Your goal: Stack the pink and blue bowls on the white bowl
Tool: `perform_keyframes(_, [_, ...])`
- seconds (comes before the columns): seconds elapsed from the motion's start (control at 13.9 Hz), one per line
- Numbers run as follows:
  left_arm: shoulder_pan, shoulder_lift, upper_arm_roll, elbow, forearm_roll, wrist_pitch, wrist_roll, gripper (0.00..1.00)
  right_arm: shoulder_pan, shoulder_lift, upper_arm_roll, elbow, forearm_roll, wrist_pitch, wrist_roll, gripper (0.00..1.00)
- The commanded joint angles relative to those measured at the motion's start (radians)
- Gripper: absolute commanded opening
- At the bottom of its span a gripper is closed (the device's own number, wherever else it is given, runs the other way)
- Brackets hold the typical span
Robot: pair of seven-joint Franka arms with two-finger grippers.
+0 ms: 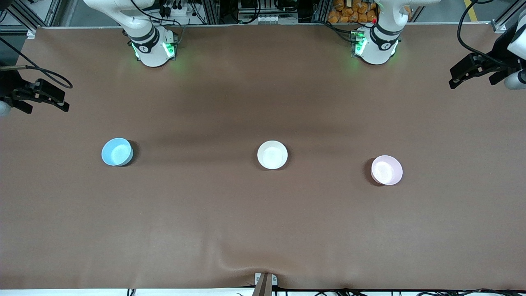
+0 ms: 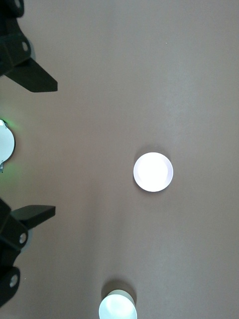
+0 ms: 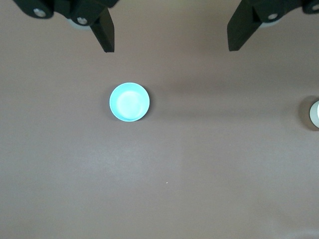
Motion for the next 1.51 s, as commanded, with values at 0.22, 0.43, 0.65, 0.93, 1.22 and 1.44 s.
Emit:
perform_keyframes(0.22, [0.014,-0.005,0.001,0.004,-0.006,-0.013,0.014,1.0,-0.022,0.007,0.013,0.017,0.016,-0.016,0.012,1.0])
perform_keyframes(0.43, [0.02,0.006,0.003,0.021,-0.008,-0.011,0.017,1.0,-0.022,0.009,0.013,0.016,0.016,-0.014,0.012,1.0])
perform_keyframes(0.65, [0.025,0.006,0.008,0.015,-0.011,-0.013,0.033,1.0,-0.022,0.009,0.013,0.016,0.016,-0.014,0.012,1.0])
perform_keyframes(0.93, [0.025,0.007,0.008,0.007,-0.011,-0.013,0.045,1.0,-0.022,0.009,0.013,0.016,0.016,-0.014,0.012,1.0])
perform_keyframes(1.22, [0.033,0.004,0.008,-0.01,-0.015,-0.014,0.045,1.0,-0.022,0.009,0.013,0.016,0.016,-0.014,0.012,1.0])
perform_keyframes(1.44, [0.037,0.003,0.008,-0.019,-0.017,-0.014,0.045,1.0,-0.022,0.009,0.013,0.016,0.016,-0.014,0.012,1.0])
